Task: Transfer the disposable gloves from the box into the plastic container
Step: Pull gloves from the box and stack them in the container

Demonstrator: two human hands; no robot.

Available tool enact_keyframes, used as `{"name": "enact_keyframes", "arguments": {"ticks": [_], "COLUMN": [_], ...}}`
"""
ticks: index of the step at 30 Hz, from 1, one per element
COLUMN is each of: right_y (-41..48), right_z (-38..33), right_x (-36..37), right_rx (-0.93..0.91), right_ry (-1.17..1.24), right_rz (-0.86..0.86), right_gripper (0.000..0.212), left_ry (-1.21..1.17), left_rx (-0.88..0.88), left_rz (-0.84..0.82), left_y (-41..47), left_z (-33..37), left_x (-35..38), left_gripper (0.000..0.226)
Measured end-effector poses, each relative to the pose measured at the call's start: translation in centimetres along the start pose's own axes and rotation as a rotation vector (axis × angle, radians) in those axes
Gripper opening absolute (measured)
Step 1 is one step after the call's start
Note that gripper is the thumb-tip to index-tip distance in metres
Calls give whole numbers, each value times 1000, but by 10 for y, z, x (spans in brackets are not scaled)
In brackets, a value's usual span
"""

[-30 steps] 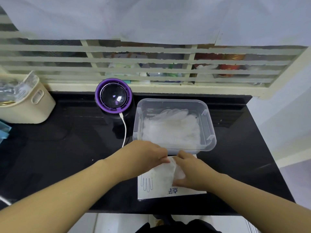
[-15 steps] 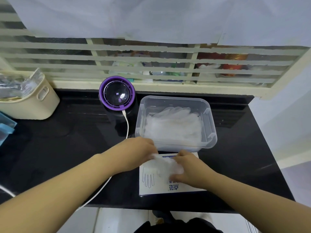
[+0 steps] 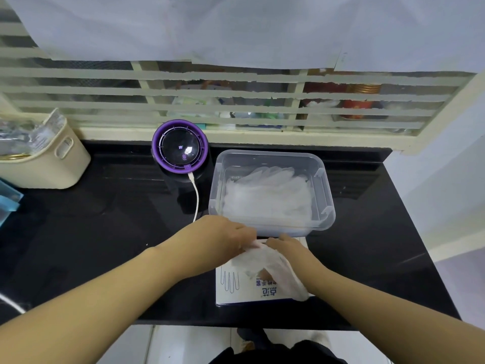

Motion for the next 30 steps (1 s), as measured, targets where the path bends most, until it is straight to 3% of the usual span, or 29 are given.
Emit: {"name": "enact_keyframes", "arguments": {"ticks": [2,9,17,22,25,28,30], "right_y": [-3,-2,5,-15,-26,-37,-45], "right_z": [-6,-15,-16,-40,-47,-60,-63], "right_x": [-4,-7,-3,-19,-25,-27,-32], "right_rx": [-25,-31,-60,-117,-101,-129,-142], "right_ry": [-42,-9,-32,44,86,38,37], "right_rz": [0,-36,-92,-97,-118,-175,-195], "right_gripper": [13,50,63,45,37,27,21], "left_ry": [-7,34,111,112,48,-20,-100], "left_rx": [-49,-62,-16,-68,-226,-317,-340], "left_rz": [10,72,58,91,136,59,36], "left_y": [-4,-4,-10,-10,-6,-3,-2], "left_z": [-7,-12,-10,-18,-32,-45,-50], "left_x": [-5,-22,-42,-61,-86,-99,-100], "left_gripper": [20,32,26,23,15,35,34]}}
Point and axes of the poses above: each hand's wrist, its own y-axis towards the middle knuckle, its own x-axis out of the palm, z = x × y, the point moved 8 cm from there along y, towards the middle knuckle, and after that the axes turned 9 degrees about -z, right-handed, at the moved point
